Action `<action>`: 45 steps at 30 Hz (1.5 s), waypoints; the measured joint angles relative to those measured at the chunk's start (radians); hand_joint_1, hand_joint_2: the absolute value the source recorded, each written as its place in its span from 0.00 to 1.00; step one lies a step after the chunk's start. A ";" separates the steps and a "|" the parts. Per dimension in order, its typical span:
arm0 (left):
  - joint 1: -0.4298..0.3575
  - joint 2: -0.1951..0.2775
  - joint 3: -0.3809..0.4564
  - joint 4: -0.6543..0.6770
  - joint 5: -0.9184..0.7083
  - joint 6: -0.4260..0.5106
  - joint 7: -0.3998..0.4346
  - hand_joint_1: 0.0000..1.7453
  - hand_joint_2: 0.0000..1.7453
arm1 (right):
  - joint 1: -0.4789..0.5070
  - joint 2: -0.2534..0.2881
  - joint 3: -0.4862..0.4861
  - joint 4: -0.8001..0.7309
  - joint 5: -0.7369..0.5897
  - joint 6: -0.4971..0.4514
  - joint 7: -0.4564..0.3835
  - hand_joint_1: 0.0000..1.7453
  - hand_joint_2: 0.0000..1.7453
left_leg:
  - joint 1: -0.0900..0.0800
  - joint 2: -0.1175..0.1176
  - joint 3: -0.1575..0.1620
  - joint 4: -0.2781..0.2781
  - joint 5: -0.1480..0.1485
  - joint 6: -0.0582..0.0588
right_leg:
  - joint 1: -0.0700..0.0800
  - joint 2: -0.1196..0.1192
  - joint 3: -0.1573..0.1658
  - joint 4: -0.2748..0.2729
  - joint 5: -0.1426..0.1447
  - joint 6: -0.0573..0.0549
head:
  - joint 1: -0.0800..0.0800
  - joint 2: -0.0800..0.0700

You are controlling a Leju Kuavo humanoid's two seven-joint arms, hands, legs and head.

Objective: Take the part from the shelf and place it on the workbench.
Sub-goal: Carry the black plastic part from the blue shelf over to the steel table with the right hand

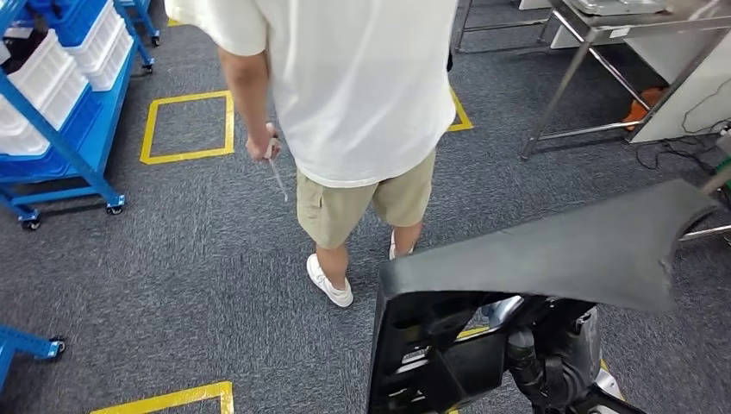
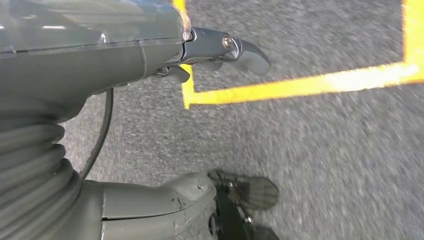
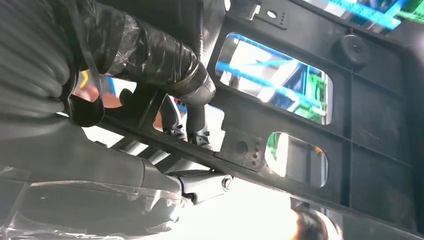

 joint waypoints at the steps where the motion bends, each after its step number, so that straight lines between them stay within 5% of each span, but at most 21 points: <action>1: 0.001 -0.001 0.000 0.000 0.000 -0.001 -0.001 0.00 1.00 | 0.000 0.002 -0.001 0.000 -0.002 0.002 0.001 1.00 1.00 | 0.002 -0.025 -0.023 0.053 -0.030 -0.004 | -0.004 0.009 0.003 -0.003 0.002 -0.003 | 0.000 0.000; 3: 0.005 -0.002 0.000 0.000 -0.001 -0.001 -0.002 0.00 1.00 | 0.001 0.006 -0.004 0.003 -0.006 0.009 0.005 1.00 1.00 | 0.005 -0.053 -0.092 0.195 -0.093 -0.010 | -0.005 0.029 0.001 -0.002 0.002 -0.007 | 0.000 0.000; 5: 0.008 -0.002 0.000 0.000 -0.001 -0.001 -0.003 0.00 1.00 | 0.002 0.008 -0.007 0.007 -0.008 0.016 0.011 1.00 1.00 | 0.007 -0.056 -0.130 0.261 -0.097 -0.015 | -0.006 0.052 0.000 0.003 0.001 -0.006 | 0.000 0.000; 7: 0.007 -0.002 0.000 0.000 -0.001 -0.002 -0.003 0.00 1.00 | 0.002 0.008 -0.009 0.009 -0.009 0.017 0.015 1.00 1.00 | 0.012 -0.065 -0.094 0.170 -0.026 -0.019 | -0.011 0.075 0.001 0.012 -0.003 0.000 | 0.000 0.000; 9: 0.007 -0.002 0.000 0.000 -0.001 -0.002 -0.004 0.00 1.00 | 0.002 0.009 -0.010 0.010 -0.009 0.017 0.017 1.00 1.00 | 0.018 -0.103 -0.035 0.033 0.033 -0.022 | -0.014 0.097 -0.001 0.021 -0.008 0.010 | 0.000 0.000; 11: 0.007 -0.003 0.000 0.000 -0.001 -0.002 -0.004 0.00 1.00 | 0.002 0.009 -0.011 0.011 -0.010 0.017 0.017 1.00 1.00 | 0.019 -0.129 -0.010 -0.023 0.044 -0.016 | -0.015 0.117 -0.009 0.024 -0.006 0.021 | 0.000 0.000; 13: 0.005 -0.003 0.000 0.000 -0.001 -0.002 -0.004 0.00 1.00 | 0.004 0.009 -0.012 0.011 -0.010 0.017 0.017 1.00 1.00 | 0.016 -0.115 -0.008 -0.028 0.046 -0.001 | -0.017 0.130 -0.017 0.026 -0.003 0.032 | 0.000 0.000; 15: 0.003 -0.004 0.000 0.000 -0.001 -0.002 -0.005 0.00 1.00 | 0.004 0.009 -0.014 0.011 -0.011 0.019 0.018 1.00 1.00 | 0.017 -0.094 -0.008 -0.031 0.049 0.013 | -0.017 0.100 -0.033 0.059 -0.026 0.042 | 0.000 0.000; 17: 0.005 -0.005 0.000 0.000 -0.001 -0.002 -0.006 0.00 1.00 | 0.001 0.009 -0.016 0.013 -0.011 0.026 0.023 1.00 1.00 | 0.015 -0.071 -0.008 -0.033 0.049 0.023 | -0.017 0.054 -0.080 0.163 -0.085 0.050 | 0.000 0.000; 20: 0.007 -0.005 0.000 0.000 -0.002 -0.003 -0.006 0.00 1.00 | 0.000 0.009 -0.016 0.023 -0.011 0.038 0.037 1.00 1.00 | 0.012 -0.037 -0.010 -0.032 0.046 0.028 | -0.022 0.039 -0.154 0.317 -0.140 0.056 | 0.000 0.000; 22: 0.004 -0.006 0.000 0.000 -0.002 -0.004 -0.006 0.00 1.00 | -0.002 0.009 -0.015 0.032 -0.011 0.042 0.043 1.00 1.00 | 0.011 -0.017 -0.006 -0.032 0.043 0.027 | -0.022 0.031 -0.123 0.261 -0.092 0.052 | 0.000 0.000; 25: 0.002 -0.012 0.000 0.000 -0.002 -0.007 -0.006 0.00 1.00 | -0.014 0.010 -0.014 0.039 -0.017 0.048 0.052 1.00 1.00 | 0.007 0.006 0.003 -0.032 0.036 0.020 | -0.005 -0.024 -0.023 0.065 -0.013 0.031 | 0.000 0.000; 27: 0.002 -0.017 0.002 0.000 -0.002 -0.007 -0.006 0.00 1.00 | -0.023 0.010 -0.013 0.042 -0.035 0.051 0.061 1.00 1.00 | 0.004 0.024 0.004 -0.034 0.033 0.012 | 0.006 -0.040 -0.009 0.027 -0.013 0.021 | 0.000 0.000; 29: 0.000 -0.021 0.003 0.000 -0.002 -0.007 -0.005 0.00 1.00 | -0.027 0.011 -0.011 0.043 -0.054 0.054 0.071 1.00 1.00 | 0.004 0.034 0.009 -0.034 0.028 0.003 | 0.004 -0.021 -0.007 0.015 -0.009 0.014 | 0.000 0.000; 31: -0.002 -0.024 0.004 0.000 -0.003 -0.006 -0.004 0.00 1.00 | -0.034 0.015 -0.004 0.043 -0.066 0.056 0.076 1.00 1.00 | 0.006 0.001 -0.006 0.012 -0.006 -0.005 | -0.004 -0.002 0.001 0.001 -0.002 0.005 | 0.000 0.000; 33: 0.002 -0.026 0.006 0.000 -0.003 -0.004 -0.002 0.00 1.00 | -0.041 0.021 0.006 0.043 -0.080 0.057 0.082 1.00 1.00 | 0.009 -0.043 -0.067 0.141 -0.071 -0.009 | -0.008 0.018 0.004 0.000 0.000 -0.001 | 0.000 0.000; 35: 0.007 -0.026 0.008 0.000 -0.003 -0.003 -0.002 0.00 1.00 | -0.043 0.026 0.015 0.043 -0.098 0.052 0.093 1.00 1.00 | 0.010 -0.055 -0.129 0.255 -0.104 -0.014 | -0.008 0.041 0.003 0.003 -0.002 -0.003 | -0.001 0.000; 37: 0.008 -0.027 0.008 0.000 -0.004 -0.002 -0.001 0.00 1.00 | -0.044 0.030 0.022 0.043 -0.118 0.046 0.104 1.00 1.00 | 0.011 -0.058 -0.128 0.228 -0.058 -0.016 | -0.010 0.065 0.004 0.009 -0.005 0.000 | -0.001 0.000; 40: 0.007 -0.028 0.008 0.000 -0.004 -0.002 -0.002 0.00 1.00 | -0.046 0.038 0.032 0.043 -0.136 0.042 0.109 1.00 1.00 | 0.017 -0.103 -0.046 0.030 0.043 -0.017 | -0.013 0.098 0.003 0.022 -0.013 0.013 | 0.000 0.000; 42: 0.007 -0.028 0.009 0.000 -0.004 -0.002 -0.003 0.00 1.00 | -0.049 0.042 0.037 0.042 -0.143 0.036 0.109 1.00 1.00 | 0.017 -0.124 -0.025 -0.019 0.051 -0.010 | -0.013 0.116 -0.004 0.025 -0.012 0.023 | 0.000 0.000; 45: 0.004 -0.029 0.010 0.000 -0.006 -0.001 -0.003 0.00 1.00 | -0.051 0.048 0.040 0.033 -0.156 0.024 0.106 1.00 1.00 | 0.016 -0.099 -0.023 -0.026 0.055 0.011 | -0.017 0.112 -0.016 0.038 -0.020 0.037 | 0.000 0.000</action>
